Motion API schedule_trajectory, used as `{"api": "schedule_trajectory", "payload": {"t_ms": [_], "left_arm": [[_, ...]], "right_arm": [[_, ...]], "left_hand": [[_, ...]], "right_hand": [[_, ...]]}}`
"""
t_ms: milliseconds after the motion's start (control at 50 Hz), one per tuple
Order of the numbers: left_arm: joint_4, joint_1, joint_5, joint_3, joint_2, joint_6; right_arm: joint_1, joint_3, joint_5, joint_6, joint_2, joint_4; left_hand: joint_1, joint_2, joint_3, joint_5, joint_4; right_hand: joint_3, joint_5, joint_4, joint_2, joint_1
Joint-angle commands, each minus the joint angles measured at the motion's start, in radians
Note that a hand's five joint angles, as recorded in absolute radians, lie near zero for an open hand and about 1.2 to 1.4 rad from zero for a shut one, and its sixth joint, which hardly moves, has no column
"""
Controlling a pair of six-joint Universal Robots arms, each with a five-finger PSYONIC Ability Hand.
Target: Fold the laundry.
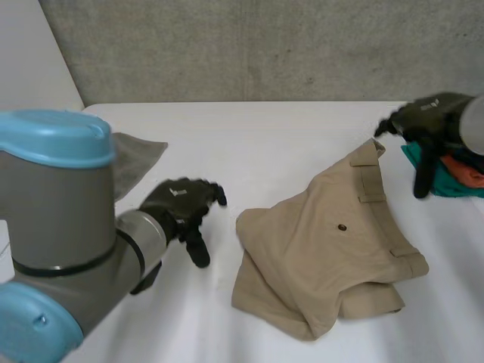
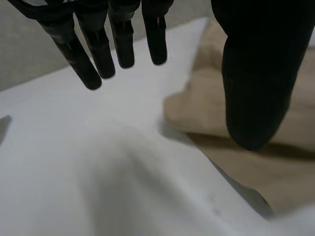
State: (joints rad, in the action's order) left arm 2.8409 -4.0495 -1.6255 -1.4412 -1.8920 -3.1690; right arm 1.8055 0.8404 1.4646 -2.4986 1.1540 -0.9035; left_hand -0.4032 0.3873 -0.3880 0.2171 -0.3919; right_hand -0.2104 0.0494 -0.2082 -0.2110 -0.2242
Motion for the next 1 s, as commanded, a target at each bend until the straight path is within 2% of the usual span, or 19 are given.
{"api": "schedule_trajectory", "payload": {"t_ms": [20, 140, 200, 360, 380, 420, 440, 460, 580, 740, 820, 900, 920, 940, 1000], "left_arm": [[-0.071, 0.11, -0.01, -0.03, -0.021, -0.012], [-0.045, 0.182, -0.014, -0.044, -0.091, -0.017], [-0.011, 0.196, -0.019, -0.035, -0.128, -0.023], [0.106, 0.222, -0.073, 0.019, -0.208, -0.075], [0.12, 0.225, -0.08, 0.03, -0.223, -0.085], [0.127, 0.23, -0.089, 0.041, -0.237, -0.092], [0.132, 0.231, -0.093, 0.047, -0.243, -0.098], [0.141, 0.236, -0.097, 0.057, -0.255, -0.109], [0.175, 0.253, -0.111, 0.094, -0.302, -0.149], [0.19, 0.271, -0.151, 0.168, -0.372, -0.183], [0.199, 0.27, -0.186, 0.199, -0.403, -0.189], [0.23, 0.267, -0.235, 0.219, -0.417, -0.187], [0.251, 0.262, -0.267, 0.216, -0.406, -0.183], [0.264, 0.258, -0.287, 0.212, -0.398, -0.178], [0.302, 0.238, -0.355, 0.2, -0.34, -0.16]], "right_arm": [[-0.015, 0.199, -0.006, 0.125, 0.049, -0.135], [-0.021, 0.438, -0.065, 0.135, 0.059, -0.1], [-0.026, 0.517, -0.099, 0.118, 0.064, -0.028], [-0.025, 0.773, -0.115, 0.015, 0.085, 0.368], [-0.023, 0.81, -0.113, -0.002, 0.085, 0.438], [-0.023, 0.836, -0.11, -0.022, 0.09, 0.514], [-0.023, 0.845, -0.107, -0.029, 0.096, 0.544], [-0.022, 0.858, -0.101, -0.051, 0.116, 0.608], [-0.008, 0.876, -0.104, -0.141, 0.188, 0.739], [0.038, 0.801, -0.101, -0.249, 0.28, 0.712], [0.034, 0.76, -0.099, -0.316, 0.319, 0.69], [0.032, 0.737, -0.095, -0.355, 0.317, 0.689], [0.029, 0.732, -0.093, -0.355, 0.308, 0.692], [0.028, 0.729, -0.093, -0.353, 0.3, 0.693], [0.023, 0.721, -0.087, -0.341, 0.257, 0.698]], "left_hand": [[-0.095, 0.111, -0.11, 0.107, -0.106], [0.229, -0.213, 0.213, -0.217, 0.217], [0.229, -0.213, 0.213, -0.217, 0.217], [0.229, -0.213, 0.213, -0.217, 0.217], [0.229, -0.213, 0.213, -0.217, 0.217], [0.229, -0.213, 0.213, -0.217, 0.217], [0.229, -0.213, 0.213, -0.217, 0.217], [0.229, -0.213, 0.213, -0.217, 0.217], [0.229, -0.213, 0.213, -0.217, 0.217], [0.229, -0.213, 0.213, -0.217, 0.217], [0.005, 0.011, -0.01, 0.006, -0.006], [-0.64, 0.655, -0.655, 0.651, -0.651], [-0.926, 0.942, -0.941, 0.937, -0.937], [-0.992, 1.008, -1.008, 1.004, -1.004], [-0.993, 1.009, -1.008, 1.005, -1.004]], "right_hand": [[-0.09, 0.077, -0.092, -0.09, -0.076], [-0.129, 0.115, -0.131, -0.128, -0.115], [-0.132, 0.118, -0.134, -0.131, -0.118], [-0.134, 0.121, -0.137, -0.134, -0.121], [-0.207, 0.194, -0.209, -0.206, -0.193], [-0.541, 0.527, -0.543, -0.54, -0.527], [-0.778, 0.764, -0.78, -0.777, -0.764], [-1.182, 1.168, -1.184, -1.181, -1.168], [-1.186, 1.172, -1.188, -1.185, -1.172], [-1.186, 1.172, -1.188, -1.185, -1.172], [-1.186, 1.172, -1.188, -1.185, -1.172], [-1.186, 1.172, -1.188, -1.185, -1.172], [-1.186, 1.172, -1.188, -1.185, -1.172], [-1.186, 1.172, -1.188, -1.185, -1.172], [-1.186, 1.172, -1.188, -1.185, -1.172]]}}
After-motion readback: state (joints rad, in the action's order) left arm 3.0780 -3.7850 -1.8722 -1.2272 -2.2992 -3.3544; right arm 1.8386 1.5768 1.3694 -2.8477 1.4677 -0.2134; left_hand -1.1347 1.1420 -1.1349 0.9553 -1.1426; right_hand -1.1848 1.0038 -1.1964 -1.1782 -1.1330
